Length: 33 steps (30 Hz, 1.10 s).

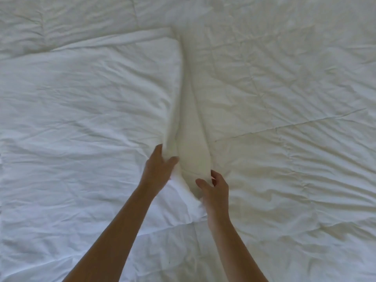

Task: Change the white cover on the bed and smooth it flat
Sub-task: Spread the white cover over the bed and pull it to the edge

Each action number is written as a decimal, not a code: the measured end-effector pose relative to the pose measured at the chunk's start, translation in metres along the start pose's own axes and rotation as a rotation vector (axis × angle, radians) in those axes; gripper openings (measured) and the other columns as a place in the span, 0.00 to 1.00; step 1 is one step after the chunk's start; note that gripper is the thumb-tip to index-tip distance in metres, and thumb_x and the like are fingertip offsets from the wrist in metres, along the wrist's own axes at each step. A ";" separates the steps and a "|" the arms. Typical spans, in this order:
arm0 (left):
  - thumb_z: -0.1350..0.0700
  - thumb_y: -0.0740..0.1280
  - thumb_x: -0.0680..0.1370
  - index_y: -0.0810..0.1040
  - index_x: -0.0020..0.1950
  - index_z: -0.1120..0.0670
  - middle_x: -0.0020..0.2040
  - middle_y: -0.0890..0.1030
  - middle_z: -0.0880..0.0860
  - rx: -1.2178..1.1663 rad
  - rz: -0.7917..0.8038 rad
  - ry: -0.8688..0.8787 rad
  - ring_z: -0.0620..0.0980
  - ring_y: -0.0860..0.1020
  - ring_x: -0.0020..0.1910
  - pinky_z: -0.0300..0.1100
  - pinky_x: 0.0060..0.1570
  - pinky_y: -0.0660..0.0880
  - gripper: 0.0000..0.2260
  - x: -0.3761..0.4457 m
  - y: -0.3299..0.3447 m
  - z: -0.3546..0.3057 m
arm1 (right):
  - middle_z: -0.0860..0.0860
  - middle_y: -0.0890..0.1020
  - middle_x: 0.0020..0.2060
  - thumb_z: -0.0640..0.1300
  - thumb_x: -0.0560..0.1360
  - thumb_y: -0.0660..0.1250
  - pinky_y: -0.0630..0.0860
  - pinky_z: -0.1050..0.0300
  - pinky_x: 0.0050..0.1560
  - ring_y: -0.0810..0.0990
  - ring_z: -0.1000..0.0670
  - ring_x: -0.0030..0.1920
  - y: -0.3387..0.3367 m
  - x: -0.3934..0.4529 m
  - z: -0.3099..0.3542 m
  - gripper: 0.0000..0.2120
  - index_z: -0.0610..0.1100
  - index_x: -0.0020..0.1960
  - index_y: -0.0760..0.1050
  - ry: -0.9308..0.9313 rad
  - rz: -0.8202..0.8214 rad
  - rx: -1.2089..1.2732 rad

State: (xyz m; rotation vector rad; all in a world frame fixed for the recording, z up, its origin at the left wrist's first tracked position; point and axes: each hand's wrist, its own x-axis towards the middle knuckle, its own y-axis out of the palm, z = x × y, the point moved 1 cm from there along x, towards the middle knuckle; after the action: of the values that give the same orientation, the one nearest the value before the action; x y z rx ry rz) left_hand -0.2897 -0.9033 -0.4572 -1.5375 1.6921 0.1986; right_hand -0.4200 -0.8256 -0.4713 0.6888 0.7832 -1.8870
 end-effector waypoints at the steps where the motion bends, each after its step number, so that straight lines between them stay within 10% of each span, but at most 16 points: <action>1: 0.45 0.67 0.74 0.71 0.66 0.52 0.54 0.80 0.52 -0.032 0.077 0.009 0.53 0.80 0.50 0.53 0.49 0.80 0.22 -0.003 0.003 -0.005 | 0.51 0.82 0.40 0.35 0.70 0.67 0.77 0.57 0.37 0.80 0.51 0.39 0.004 -0.004 0.003 0.13 0.43 0.53 0.78 -0.037 0.048 -0.031; 4: 0.31 0.64 0.68 0.64 0.72 0.47 0.58 0.78 0.45 0.128 0.163 0.045 0.50 0.77 0.57 0.51 0.58 0.75 0.37 -0.009 0.002 -0.011 | 0.47 0.75 0.29 0.32 0.70 0.63 0.69 0.59 0.30 0.72 0.52 0.30 0.031 -0.035 0.009 0.04 0.39 0.41 0.75 -0.203 0.198 -0.114; 9: 0.61 0.61 0.76 0.65 0.66 0.52 0.41 0.74 0.50 0.512 0.022 0.144 0.51 0.74 0.40 0.43 0.36 0.68 0.19 -0.011 -0.058 0.001 | 0.49 0.82 0.34 0.36 0.68 0.65 0.78 0.57 0.38 0.80 0.48 0.37 0.083 -0.082 0.002 0.08 0.46 0.43 0.80 -0.265 0.434 -0.047; 16: 0.63 0.57 0.79 0.59 0.77 0.50 0.56 0.79 0.57 0.559 0.018 0.320 0.58 0.78 0.55 0.49 0.55 0.73 0.26 -0.026 -0.151 0.059 | 0.53 0.76 0.59 0.60 0.72 0.69 0.74 0.49 0.61 0.76 0.51 0.58 0.177 -0.051 0.062 0.35 0.46 0.73 0.64 -0.273 -0.069 -0.183; 22: 0.62 0.57 0.79 0.61 0.76 0.48 0.52 0.81 0.55 0.416 -0.001 0.370 0.57 0.80 0.50 0.49 0.53 0.77 0.26 -0.031 -0.266 0.117 | 0.50 0.77 0.42 0.39 0.70 0.64 0.73 0.55 0.41 0.78 0.45 0.45 0.309 -0.061 0.117 0.14 0.42 0.56 0.70 -0.303 -0.066 -0.138; 25: 0.60 0.58 0.79 0.64 0.74 0.47 0.50 0.81 0.55 0.290 -0.035 0.336 0.57 0.80 0.45 0.49 0.41 0.79 0.24 -0.028 -0.355 0.147 | 0.50 0.77 0.42 0.38 0.69 0.59 0.73 0.51 0.38 0.77 0.44 0.42 0.399 -0.102 0.125 0.23 0.44 0.64 0.67 -0.489 0.075 -0.193; 28: 0.59 0.58 0.79 0.66 0.74 0.45 0.56 0.79 0.55 0.288 -0.130 0.235 0.57 0.80 0.47 0.40 0.29 0.74 0.23 -0.027 -0.457 0.197 | 0.46 0.76 0.63 0.36 0.71 0.58 0.75 0.47 0.58 0.76 0.43 0.59 0.508 -0.157 0.123 0.32 0.45 0.75 0.61 -0.663 0.235 -0.352; 33: 0.58 0.60 0.77 0.72 0.67 0.50 0.60 0.78 0.59 0.444 -0.425 -0.157 0.62 0.75 0.57 0.52 0.53 0.73 0.18 -0.047 -0.613 0.308 | 0.47 0.63 0.74 0.41 0.74 0.62 0.65 0.52 0.69 0.62 0.44 0.73 0.685 -0.261 0.085 0.35 0.53 0.78 0.54 -0.883 0.653 -0.973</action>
State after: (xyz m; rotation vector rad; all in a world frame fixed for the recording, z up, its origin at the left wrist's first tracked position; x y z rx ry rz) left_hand 0.3901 -0.8290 -0.3843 -1.4542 1.1549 -0.2572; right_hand 0.2949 -0.9854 -0.3807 -0.4583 0.6469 -0.8531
